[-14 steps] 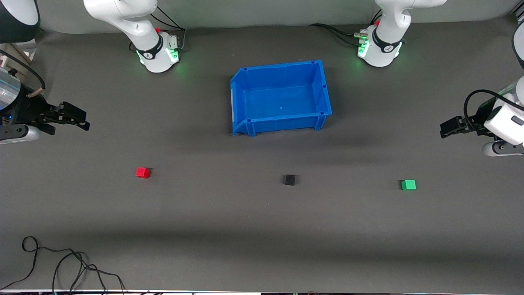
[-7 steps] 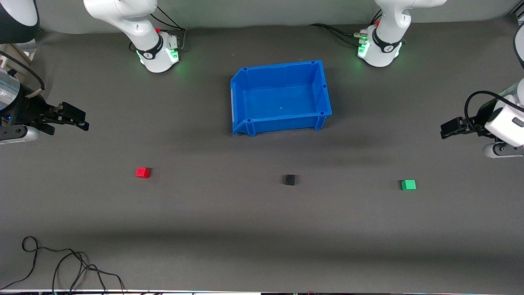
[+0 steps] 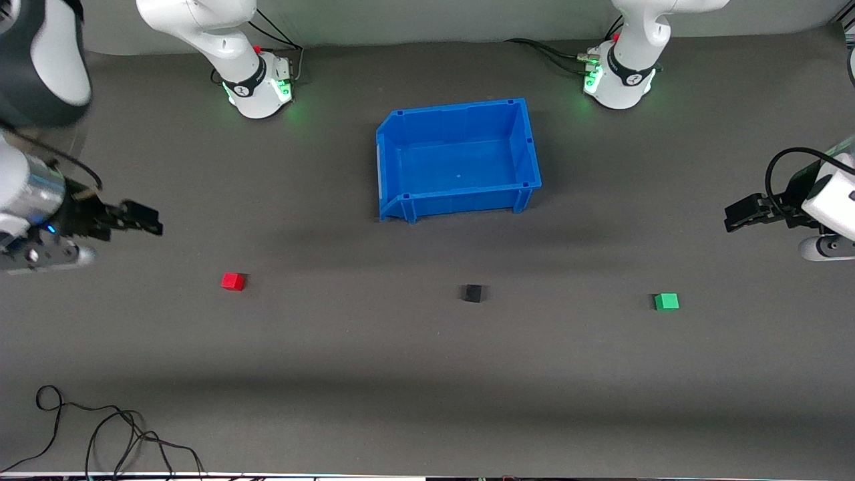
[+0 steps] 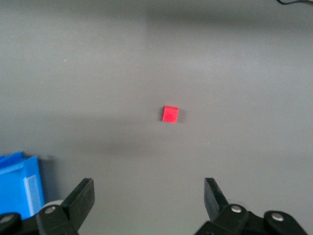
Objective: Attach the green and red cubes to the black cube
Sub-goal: 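Reach the right gripper to the red cube while the left gripper reaches the green cube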
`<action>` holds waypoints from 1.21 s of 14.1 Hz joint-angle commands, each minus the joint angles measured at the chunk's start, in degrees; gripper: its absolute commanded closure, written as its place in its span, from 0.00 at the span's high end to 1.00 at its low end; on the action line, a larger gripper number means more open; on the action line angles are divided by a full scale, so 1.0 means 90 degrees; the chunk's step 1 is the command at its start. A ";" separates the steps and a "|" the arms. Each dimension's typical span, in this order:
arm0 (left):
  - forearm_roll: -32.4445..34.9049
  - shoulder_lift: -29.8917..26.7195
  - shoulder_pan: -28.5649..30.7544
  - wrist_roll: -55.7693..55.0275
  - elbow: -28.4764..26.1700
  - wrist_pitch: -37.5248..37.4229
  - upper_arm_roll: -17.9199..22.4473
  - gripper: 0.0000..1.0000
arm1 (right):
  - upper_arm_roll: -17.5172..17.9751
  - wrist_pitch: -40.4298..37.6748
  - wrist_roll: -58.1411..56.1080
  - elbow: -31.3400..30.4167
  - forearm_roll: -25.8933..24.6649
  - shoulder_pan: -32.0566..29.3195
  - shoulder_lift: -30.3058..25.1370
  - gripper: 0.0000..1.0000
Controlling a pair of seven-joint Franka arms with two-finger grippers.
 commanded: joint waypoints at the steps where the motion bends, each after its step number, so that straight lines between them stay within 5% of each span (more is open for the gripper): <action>1: -0.0003 0.0223 0.0011 0.0015 0.0181 -0.0163 0.0057 1.00 | -0.0024 0.0879 -0.0110 -0.0697 -0.0137 -0.0005 0.0147 0.99; 8: 0.0046 0.1033 0.0587 -0.1369 -0.0092 0.0022 0.0077 1.00 | -0.0112 0.3047 -0.0110 -0.2212 -0.0108 -0.0102 0.0576 0.99; 13: -0.0041 0.1190 0.0626 -0.3313 -0.0941 0.1554 0.0067 1.00 | -0.0112 0.4844 -0.0042 -0.3140 -0.0098 -0.0093 0.1025 0.96; 17: -0.0294 0.1404 0.0783 -0.4852 -0.1497 0.2246 0.0067 1.00 | -0.0112 0.5822 -0.0022 -0.3230 -0.0079 -0.0102 0.1659 0.96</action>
